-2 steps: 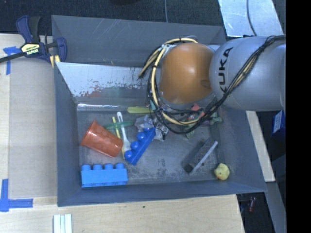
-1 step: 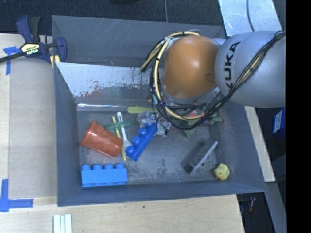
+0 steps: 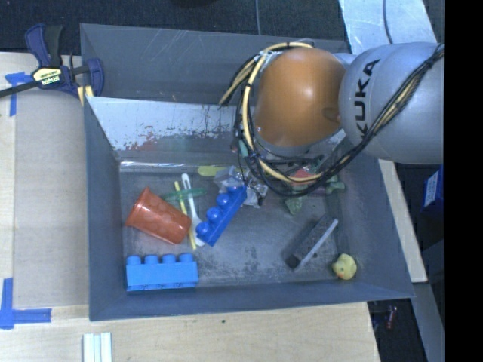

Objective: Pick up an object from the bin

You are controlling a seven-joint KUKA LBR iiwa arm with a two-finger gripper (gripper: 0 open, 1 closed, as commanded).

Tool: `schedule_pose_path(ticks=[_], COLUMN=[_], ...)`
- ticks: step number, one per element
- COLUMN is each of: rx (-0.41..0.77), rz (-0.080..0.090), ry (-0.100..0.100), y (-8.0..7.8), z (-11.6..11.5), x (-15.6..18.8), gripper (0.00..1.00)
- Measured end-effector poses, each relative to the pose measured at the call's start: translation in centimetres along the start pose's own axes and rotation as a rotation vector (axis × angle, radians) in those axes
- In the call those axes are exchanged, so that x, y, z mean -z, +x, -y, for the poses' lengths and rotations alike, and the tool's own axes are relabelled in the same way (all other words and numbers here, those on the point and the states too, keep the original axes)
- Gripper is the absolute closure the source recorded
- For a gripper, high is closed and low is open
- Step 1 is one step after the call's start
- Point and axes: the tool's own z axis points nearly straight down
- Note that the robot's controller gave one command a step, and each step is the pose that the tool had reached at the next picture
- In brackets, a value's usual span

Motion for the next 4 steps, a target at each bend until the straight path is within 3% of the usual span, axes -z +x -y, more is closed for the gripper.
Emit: schedule_pose_path(ticks=[4], rx=[-0.007], rz=[0.007], ry=[0.004], y=[-0.2], z=[0.1], x=[5.0], gripper=[1.0])
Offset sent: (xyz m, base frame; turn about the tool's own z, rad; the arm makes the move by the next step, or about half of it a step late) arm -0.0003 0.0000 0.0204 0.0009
